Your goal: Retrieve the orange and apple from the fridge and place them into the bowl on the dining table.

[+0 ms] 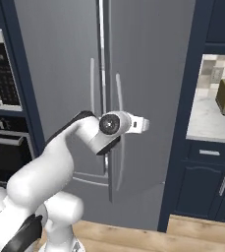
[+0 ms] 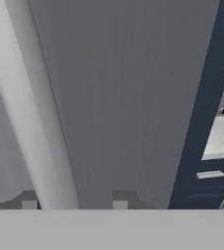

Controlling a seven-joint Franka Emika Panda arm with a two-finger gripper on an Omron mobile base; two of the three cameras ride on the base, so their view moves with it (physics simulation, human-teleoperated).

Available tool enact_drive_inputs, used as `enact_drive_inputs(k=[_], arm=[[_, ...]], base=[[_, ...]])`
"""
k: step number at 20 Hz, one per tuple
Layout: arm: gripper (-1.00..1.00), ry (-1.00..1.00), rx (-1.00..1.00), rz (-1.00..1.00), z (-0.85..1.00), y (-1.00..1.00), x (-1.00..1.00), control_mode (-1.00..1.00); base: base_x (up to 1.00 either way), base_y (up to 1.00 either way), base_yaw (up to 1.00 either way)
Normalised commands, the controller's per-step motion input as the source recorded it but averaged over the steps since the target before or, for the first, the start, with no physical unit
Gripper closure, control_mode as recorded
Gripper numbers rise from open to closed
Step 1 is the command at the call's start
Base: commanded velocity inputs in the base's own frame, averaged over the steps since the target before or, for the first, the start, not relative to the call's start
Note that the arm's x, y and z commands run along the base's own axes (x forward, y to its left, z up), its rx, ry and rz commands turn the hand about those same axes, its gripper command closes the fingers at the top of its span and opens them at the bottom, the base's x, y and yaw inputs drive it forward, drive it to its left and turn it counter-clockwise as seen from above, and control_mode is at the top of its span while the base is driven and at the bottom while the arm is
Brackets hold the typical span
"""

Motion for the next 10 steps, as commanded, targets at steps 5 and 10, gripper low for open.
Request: enact_drive_inputs(k=[5, 10], arm=[[-1.00, 0.09, 0.00, -0.02, 0.10, -0.71, -0.53, -1.00], [-1.00, -0.02, 0.00, 0.00, 0.27, -0.18, -0.91, -1.00]], base=[[0.00, 0.00, 0.00], [0.00, 0.00, 0.00]])
